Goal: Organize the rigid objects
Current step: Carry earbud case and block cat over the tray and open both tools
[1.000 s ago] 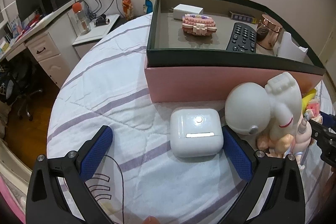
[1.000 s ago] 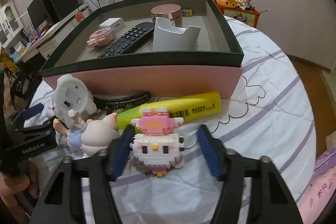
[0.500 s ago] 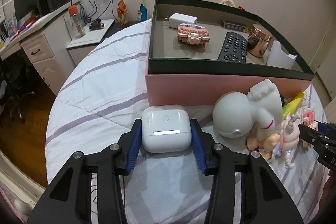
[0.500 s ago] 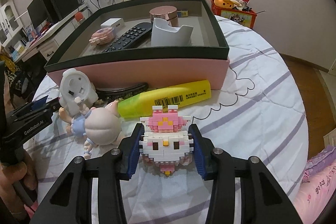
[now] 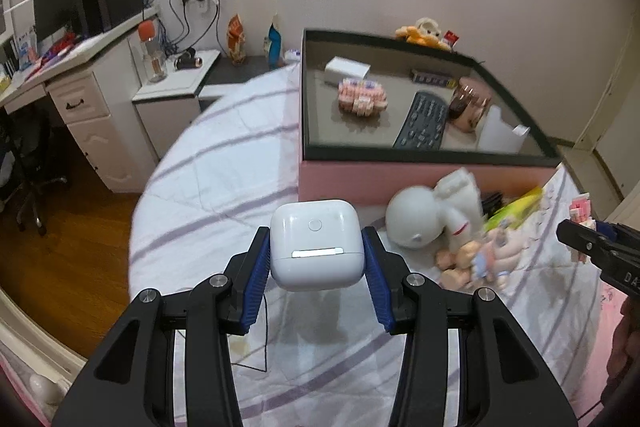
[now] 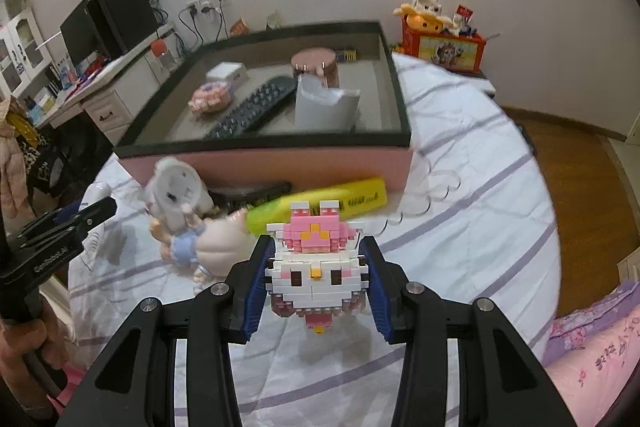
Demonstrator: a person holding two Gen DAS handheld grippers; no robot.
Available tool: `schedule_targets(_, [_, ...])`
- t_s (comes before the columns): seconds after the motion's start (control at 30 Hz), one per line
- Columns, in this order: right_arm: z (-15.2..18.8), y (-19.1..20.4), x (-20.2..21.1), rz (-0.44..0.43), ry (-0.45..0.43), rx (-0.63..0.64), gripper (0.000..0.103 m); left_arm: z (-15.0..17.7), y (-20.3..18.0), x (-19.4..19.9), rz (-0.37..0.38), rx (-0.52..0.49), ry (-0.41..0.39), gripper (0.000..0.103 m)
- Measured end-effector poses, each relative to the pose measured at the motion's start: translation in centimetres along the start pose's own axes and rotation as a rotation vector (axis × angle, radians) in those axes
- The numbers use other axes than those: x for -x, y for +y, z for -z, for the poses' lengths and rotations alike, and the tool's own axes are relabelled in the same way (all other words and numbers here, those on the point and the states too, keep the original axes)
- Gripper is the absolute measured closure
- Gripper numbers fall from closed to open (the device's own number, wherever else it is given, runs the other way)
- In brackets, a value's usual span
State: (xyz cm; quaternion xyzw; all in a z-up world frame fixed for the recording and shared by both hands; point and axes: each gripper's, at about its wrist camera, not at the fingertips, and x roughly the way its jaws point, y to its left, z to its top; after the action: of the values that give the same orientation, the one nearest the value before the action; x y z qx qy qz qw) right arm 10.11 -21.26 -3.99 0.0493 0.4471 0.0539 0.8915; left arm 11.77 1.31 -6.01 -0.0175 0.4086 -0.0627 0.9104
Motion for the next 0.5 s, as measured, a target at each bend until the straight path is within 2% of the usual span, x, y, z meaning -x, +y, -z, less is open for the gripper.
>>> schedule_targets(0.27, [-5.0,0.9,2.3,-0.014,-0.087,0.049,0.058,-5.1,-1.5,2.7,0.023,-0.040,-0.087,0.058])
schedule_targets(0.5, [-9.9,1.6,0.3,-0.026,-0.094,0.069,0.058,-9.4,-3.4,1.1,0.070,-0.048,-0.104,0.058])
